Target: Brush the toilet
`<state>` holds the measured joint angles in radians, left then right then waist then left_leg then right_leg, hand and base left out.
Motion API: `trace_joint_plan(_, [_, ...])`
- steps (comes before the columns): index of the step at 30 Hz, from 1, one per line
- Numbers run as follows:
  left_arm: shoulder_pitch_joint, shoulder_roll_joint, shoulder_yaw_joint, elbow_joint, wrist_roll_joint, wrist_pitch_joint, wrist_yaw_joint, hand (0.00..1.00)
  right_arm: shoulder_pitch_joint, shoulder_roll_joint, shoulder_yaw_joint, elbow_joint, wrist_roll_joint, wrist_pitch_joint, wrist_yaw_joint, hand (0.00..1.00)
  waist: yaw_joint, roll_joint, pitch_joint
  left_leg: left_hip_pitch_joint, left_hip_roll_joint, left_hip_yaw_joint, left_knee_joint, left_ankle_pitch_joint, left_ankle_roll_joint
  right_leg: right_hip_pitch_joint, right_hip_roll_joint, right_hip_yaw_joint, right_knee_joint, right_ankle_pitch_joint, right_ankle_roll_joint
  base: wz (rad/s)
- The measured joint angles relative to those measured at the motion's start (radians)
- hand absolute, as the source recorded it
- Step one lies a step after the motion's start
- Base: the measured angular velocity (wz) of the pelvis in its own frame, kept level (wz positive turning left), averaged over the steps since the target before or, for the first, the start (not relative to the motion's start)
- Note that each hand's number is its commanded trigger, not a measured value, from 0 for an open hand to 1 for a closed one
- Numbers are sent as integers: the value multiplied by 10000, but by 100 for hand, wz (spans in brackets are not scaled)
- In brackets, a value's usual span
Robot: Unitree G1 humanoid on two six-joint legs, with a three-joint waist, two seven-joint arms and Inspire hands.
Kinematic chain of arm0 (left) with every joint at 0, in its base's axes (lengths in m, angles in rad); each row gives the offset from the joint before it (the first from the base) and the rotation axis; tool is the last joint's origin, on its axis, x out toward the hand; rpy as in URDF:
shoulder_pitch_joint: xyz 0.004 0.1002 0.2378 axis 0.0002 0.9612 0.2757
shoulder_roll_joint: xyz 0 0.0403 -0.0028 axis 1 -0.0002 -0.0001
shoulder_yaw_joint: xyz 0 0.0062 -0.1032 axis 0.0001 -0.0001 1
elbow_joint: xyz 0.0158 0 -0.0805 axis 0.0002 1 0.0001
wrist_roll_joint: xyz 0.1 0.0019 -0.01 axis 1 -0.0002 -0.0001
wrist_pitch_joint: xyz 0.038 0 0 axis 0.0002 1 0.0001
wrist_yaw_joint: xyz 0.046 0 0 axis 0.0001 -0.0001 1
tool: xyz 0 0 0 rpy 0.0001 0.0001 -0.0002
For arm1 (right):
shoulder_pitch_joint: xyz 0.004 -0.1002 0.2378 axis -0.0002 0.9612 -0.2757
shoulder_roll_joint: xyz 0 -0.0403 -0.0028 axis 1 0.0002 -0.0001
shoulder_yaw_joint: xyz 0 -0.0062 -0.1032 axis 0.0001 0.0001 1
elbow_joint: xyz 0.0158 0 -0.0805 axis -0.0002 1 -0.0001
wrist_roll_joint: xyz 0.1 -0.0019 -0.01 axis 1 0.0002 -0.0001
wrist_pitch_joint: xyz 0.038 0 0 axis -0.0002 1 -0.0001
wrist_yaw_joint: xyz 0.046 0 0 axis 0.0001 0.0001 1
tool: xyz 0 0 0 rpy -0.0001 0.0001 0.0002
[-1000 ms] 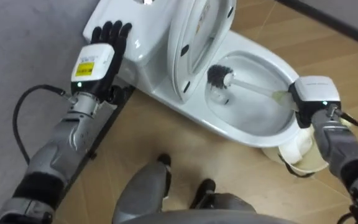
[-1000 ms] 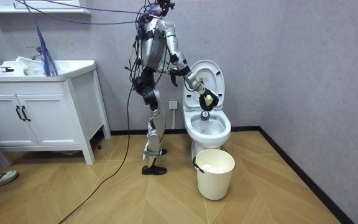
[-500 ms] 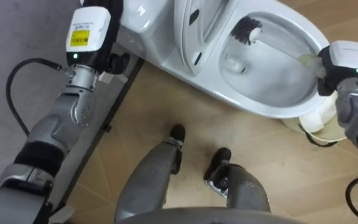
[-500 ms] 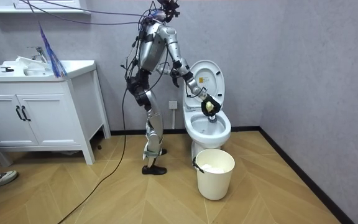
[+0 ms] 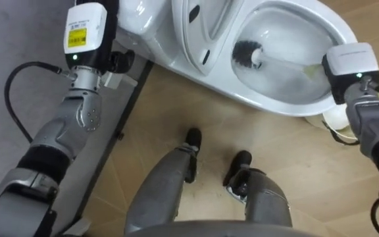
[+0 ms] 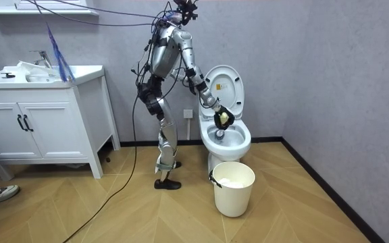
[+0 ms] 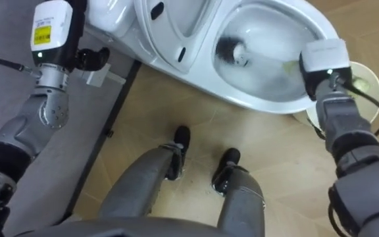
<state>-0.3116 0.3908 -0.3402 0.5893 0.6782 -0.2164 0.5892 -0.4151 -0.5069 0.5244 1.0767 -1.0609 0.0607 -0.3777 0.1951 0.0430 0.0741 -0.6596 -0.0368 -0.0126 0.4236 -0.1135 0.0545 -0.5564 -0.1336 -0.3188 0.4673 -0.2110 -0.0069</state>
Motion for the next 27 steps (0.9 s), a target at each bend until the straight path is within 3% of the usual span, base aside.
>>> trace_joint_plan(3, [163,-40,-320,32,-683,118,211,0,558,-117,11,-493,-4,234,-101,100,-150,271,-172,73,-20,48,-40,-8,18,50,-17,31,-10,10,14,-3])
trace_joint_plan(4, [228,-40,-324,30,-801,127,245,0,658,-104,11,-640,-5,296,-98,100,-201,307,-196,106,-20,52,-70,-7,18,78,-13,34,-24,9,14,-5])
trace_joint_plan(10, [761,-49,-351,29,-1764,135,564,0,1393,74,6,-1553,98,502,220,100,-561,338,-237,606,42,253,-443,34,-27,373,107,360,-218,6,14,-9])
trace_joint_plan(16, [762,-46,-415,29,-1970,135,627,0,902,26,263,-939,380,392,183,100,-488,329,-237,636,85,398,-413,45,-44,327,124,515,-184,10,7,-6])
trace_joint_plan(22, [356,-30,-588,49,-1923,234,473,0,-501,-138,513,1178,1351,-280,27,100,-303,216,-164,414,38,382,-226,74,4,56,-79,421,239,-12,0,4])
trace_joint_plan(27, [-152,-17,-560,23,-1494,586,412,0,-1748,-154,-567,1999,1614,-383,-351,100,-483,-154,72,-2,-277,465,121,180,118,-637,-593,520,1231,-385,-2,10])
